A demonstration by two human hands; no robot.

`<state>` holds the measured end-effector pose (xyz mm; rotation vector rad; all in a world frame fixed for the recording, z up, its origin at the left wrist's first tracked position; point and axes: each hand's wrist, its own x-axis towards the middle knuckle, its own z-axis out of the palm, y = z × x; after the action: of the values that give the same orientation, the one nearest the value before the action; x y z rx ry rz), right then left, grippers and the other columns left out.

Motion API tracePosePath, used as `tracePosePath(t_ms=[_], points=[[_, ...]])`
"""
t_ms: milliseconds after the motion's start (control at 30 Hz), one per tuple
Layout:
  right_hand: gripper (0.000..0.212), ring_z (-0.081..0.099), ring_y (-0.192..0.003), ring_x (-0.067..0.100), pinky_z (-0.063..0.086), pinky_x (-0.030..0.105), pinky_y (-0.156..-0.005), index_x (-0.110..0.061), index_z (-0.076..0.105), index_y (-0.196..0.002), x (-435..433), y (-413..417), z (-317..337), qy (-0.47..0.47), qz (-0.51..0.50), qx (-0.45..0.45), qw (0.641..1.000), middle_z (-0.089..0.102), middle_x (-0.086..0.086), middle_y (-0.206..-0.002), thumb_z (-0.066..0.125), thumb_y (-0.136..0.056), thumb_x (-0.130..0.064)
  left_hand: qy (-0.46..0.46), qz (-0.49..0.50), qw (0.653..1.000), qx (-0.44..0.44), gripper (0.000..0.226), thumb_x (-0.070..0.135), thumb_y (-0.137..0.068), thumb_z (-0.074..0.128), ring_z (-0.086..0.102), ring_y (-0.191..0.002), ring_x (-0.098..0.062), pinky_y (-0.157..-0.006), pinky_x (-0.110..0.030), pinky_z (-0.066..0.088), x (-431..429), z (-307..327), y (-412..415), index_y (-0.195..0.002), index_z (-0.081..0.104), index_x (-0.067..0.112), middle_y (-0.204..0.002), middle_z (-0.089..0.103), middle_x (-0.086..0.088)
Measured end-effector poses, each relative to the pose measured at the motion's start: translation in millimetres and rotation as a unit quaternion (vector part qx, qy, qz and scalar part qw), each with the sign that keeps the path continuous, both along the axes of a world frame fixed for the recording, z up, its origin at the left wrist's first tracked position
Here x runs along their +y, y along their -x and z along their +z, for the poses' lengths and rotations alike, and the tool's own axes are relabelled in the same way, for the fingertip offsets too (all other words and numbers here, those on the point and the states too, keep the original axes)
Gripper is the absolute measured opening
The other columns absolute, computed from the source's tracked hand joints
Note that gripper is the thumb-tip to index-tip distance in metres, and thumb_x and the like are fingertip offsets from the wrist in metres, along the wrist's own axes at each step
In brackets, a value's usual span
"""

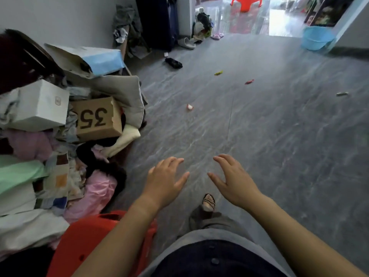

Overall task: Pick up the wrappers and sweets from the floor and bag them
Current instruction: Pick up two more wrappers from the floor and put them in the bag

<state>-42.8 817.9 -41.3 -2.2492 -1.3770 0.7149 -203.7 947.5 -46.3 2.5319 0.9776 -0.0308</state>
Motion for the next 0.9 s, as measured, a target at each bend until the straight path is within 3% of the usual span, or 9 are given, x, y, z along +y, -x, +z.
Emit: tracePosePath(t_ms=[167, 300, 500, 767, 900], points=[[0.057, 0.026, -0.135, 0.017, 0.026, 0.031, -0.109, -0.017, 0.031, -0.140, 108, -100, 19, -0.017, 0.007, -0.020, 1.000, 0.031, 0.001, -0.147, 0.041, -0.092, -0.046, -0.006, 0.007, 1.000, -0.015, 0.053, 0.055, -0.088, 0.038, 0.042, -0.125, -0.016, -0.099, -0.037, 0.035, 101, 18, -99, -0.131, 0.044, 0.025, -0.135, 0.049, 0.004], [0.055, 0.028, -0.134, 0.018, 0.026, 0.031, -0.109, -0.016, 0.033, -0.138, 176, -152, 23, -0.014, 0.015, -0.020, 1.000, 0.033, 0.001, -0.145, 0.042, -0.092, -0.045, -0.008, 0.037, 0.998, -0.044, 0.069, 0.063, -0.077, 0.025, 0.048, -0.119, -0.020, -0.097, -0.042, 0.041, 170, 17, -145, -0.127, 0.049, 0.022, -0.129, 0.054, 0.001], [0.055, 0.029, -0.133, 0.017, 0.028, 0.030, -0.107, -0.018, 0.034, -0.138, 280, -220, -13, 0.014, 0.015, -0.003, 1.000, 0.034, 0.000, -0.144, 0.042, -0.092, -0.047, 0.021, 0.051, 0.998, -0.033, 0.070, 0.063, -0.076, 0.024, 0.045, -0.122, -0.018, -0.100, -0.040, 0.039, 282, -13, -211, -0.127, 0.049, 0.022, -0.130, 0.053, 0.002], [0.054, 0.034, -0.130, 0.018, 0.031, 0.030, -0.104, -0.017, 0.036, -0.136, 502, -337, -69, 0.055, 0.008, 0.012, 0.998, 0.036, -0.001, -0.142, 0.043, -0.092, -0.046, 0.037, 0.021, 0.999, 0.019, 0.074, 0.063, -0.074, 0.018, 0.045, -0.124, -0.019, -0.097, -0.038, 0.037, 504, -69, -338, -0.129, 0.047, 0.023, -0.133, 0.051, 0.002], [0.049, 0.037, -0.128, 0.019, 0.031, 0.029, -0.103, -0.017, 0.040, -0.134, 605, -397, -93, 0.054, 0.007, 0.007, 0.998, 0.040, 0.001, -0.139, 0.046, -0.092, -0.042, 0.040, -0.008, 0.997, 0.060, 0.061, 0.055, -0.080, 0.028, 0.044, -0.123, -0.019, -0.095, -0.037, 0.036, 609, -93, -400, -0.130, 0.045, 0.024, -0.133, 0.049, 0.003]])
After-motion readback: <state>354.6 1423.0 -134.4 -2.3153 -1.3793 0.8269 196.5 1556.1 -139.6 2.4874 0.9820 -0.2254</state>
